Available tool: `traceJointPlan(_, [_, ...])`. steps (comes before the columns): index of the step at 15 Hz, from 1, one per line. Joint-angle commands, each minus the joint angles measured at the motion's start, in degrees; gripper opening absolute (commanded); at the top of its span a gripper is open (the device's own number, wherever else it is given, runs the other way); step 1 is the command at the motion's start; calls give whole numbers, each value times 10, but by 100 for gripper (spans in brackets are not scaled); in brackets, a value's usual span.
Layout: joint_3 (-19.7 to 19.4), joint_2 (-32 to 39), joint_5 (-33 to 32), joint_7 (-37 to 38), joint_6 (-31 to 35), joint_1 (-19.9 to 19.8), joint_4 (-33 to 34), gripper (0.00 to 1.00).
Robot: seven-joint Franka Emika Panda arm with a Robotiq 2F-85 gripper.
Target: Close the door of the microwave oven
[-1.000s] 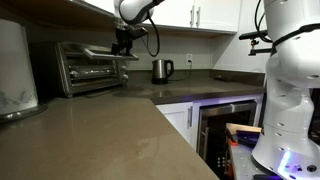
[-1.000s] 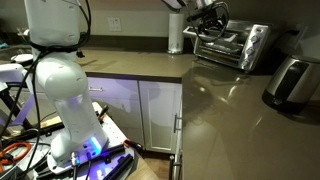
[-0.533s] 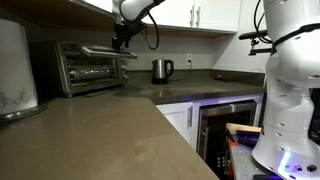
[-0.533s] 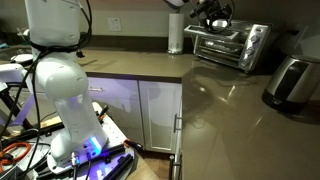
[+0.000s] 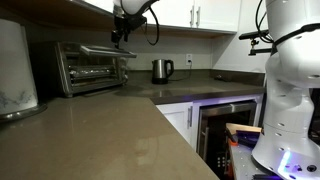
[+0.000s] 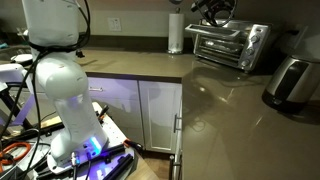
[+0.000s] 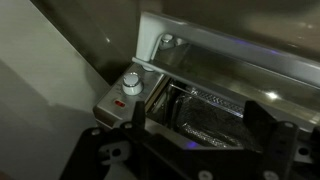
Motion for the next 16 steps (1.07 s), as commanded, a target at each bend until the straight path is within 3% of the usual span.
traceJointPlan(1, [1, -14, -7, -11, 4, -1, -2, 100])
traceJointPlan(6, [5, -23, -1, -5, -12, 1, -6, 100])
traceJointPlan(16, [30, -61, 147, -85, -133, -10, -26, 100])
